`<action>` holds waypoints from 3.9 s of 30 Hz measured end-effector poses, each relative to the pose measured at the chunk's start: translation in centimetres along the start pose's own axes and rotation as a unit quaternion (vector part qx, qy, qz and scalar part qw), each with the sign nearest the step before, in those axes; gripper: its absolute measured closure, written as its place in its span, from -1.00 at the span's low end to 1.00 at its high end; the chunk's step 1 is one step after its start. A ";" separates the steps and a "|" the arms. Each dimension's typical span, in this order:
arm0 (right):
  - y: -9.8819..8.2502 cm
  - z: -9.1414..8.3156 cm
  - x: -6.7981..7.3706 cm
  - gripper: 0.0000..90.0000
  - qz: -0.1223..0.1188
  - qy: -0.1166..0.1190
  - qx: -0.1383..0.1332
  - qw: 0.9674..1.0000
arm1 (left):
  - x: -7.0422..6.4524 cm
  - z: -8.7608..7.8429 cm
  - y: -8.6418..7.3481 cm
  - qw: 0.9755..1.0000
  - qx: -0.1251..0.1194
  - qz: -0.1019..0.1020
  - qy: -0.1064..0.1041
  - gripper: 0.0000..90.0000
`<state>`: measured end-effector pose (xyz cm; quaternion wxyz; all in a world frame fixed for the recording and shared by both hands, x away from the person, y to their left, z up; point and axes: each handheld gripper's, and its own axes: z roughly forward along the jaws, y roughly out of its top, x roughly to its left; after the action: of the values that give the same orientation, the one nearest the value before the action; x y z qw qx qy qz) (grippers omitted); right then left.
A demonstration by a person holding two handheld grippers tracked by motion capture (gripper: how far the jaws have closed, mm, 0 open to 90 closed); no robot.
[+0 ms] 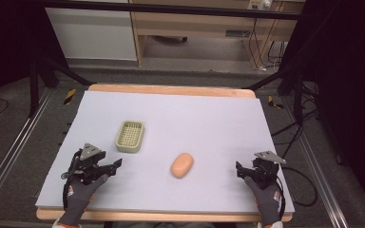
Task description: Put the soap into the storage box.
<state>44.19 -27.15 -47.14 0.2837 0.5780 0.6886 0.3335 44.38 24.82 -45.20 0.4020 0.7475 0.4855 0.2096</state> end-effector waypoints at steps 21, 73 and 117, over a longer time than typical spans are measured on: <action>0.0 -0.2 0.1 -0.86 0.000 -0.001 -0.009 1.000 | -4.1 1.4 0.6 0.998 0.017 0.045 -0.038 -0.46; 0.2 0.1 0.4 -0.88 -0.007 -0.001 -0.013 1.000 | -10.8 5.1 5.3 0.989 0.047 0.099 -0.099 -0.51; 0.2 0.2 0.7 -0.86 -0.011 -0.007 -0.004 1.000 | -14.8 8.4 6.9 0.982 0.077 0.119 -0.124 -0.56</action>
<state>44.33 -26.41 -47.09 0.2950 0.5713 0.6916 0.3290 47.59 6.84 -43.48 0.3725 0.8490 0.3538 0.1238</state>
